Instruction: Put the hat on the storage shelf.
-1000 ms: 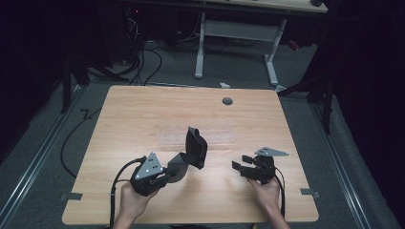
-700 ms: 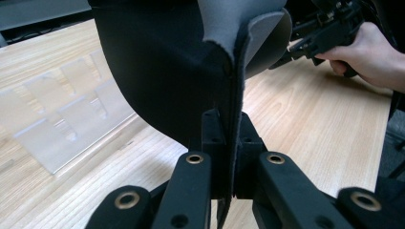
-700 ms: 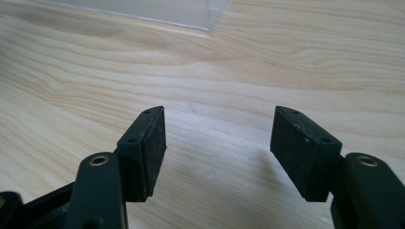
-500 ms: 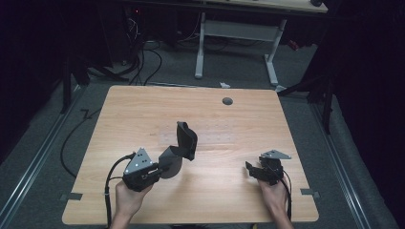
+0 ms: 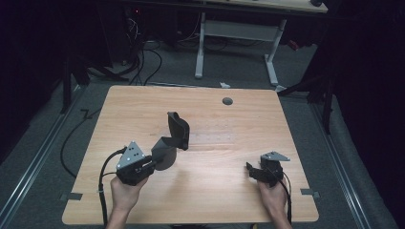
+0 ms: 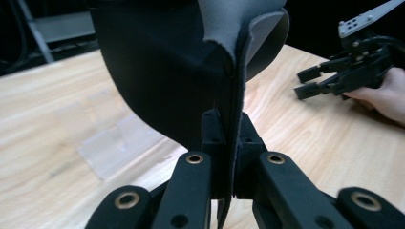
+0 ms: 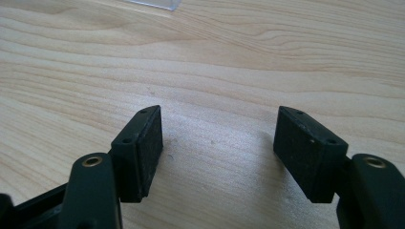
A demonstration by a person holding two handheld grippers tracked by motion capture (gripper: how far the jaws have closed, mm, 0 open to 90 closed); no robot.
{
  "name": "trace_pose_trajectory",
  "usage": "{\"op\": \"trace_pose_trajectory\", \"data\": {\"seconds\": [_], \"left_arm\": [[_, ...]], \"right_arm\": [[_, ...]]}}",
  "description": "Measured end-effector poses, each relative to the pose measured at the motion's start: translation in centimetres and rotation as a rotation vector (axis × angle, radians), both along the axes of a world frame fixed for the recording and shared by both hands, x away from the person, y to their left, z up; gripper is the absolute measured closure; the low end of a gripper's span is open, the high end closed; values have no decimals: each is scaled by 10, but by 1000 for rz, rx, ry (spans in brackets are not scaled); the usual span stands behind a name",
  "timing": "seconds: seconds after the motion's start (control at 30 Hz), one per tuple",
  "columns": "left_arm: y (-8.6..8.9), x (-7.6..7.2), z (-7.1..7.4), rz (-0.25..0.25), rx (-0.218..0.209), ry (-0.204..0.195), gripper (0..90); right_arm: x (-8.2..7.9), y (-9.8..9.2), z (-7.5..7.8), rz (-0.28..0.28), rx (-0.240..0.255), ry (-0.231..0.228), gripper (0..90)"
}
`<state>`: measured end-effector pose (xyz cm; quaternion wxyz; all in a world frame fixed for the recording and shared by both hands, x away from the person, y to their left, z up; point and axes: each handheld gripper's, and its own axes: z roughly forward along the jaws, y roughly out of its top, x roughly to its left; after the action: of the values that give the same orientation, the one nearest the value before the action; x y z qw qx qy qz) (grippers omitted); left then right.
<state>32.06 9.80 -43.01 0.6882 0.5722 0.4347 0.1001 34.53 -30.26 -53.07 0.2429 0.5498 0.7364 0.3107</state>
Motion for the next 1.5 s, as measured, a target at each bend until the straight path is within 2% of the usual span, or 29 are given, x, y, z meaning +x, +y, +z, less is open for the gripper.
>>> {"op": "trace_pose_trajectory", "data": {"seconds": [0.17, 0.3, 0.5, 0.77, 0.9, 1.17, 1.27, 1.43, 1.5], "left_arm": [[7, 2, 7, 22, 6, -25, 868], [16, 13, 13, 46, -40, -32, 869], [22, 28, 22, 77, -71, -48, 868], [20, 48, 27, 119, -65, -62, 868], [17, 59, 24, 134, -52, -65, 868], [13, 85, 15, 177, -69, -50, 868], [9, 91, 12, 188, -74, -54, 868], [4, 98, 2, 211, -29, -58, 868], [3, 101, 0, 220, -26, -59, 868]], "right_arm": [[0, 0, 0, -1, 0, 0, 341], [0, 0, 0, 0, 0, 0, 339], [0, 0, 0, 1, 1, 0, 338], [0, 0, 0, 6, -1, 0, 333], [0, 0, 0, 7, -1, 1, 333], [0, 0, 0, 5, 1, 1, 332], [0, 0, 0, 12, -2, 0, 329], [-1, 0, 0, 11, -1, 1, 329], [-1, 0, 0, 11, -1, 1, 329]]}}
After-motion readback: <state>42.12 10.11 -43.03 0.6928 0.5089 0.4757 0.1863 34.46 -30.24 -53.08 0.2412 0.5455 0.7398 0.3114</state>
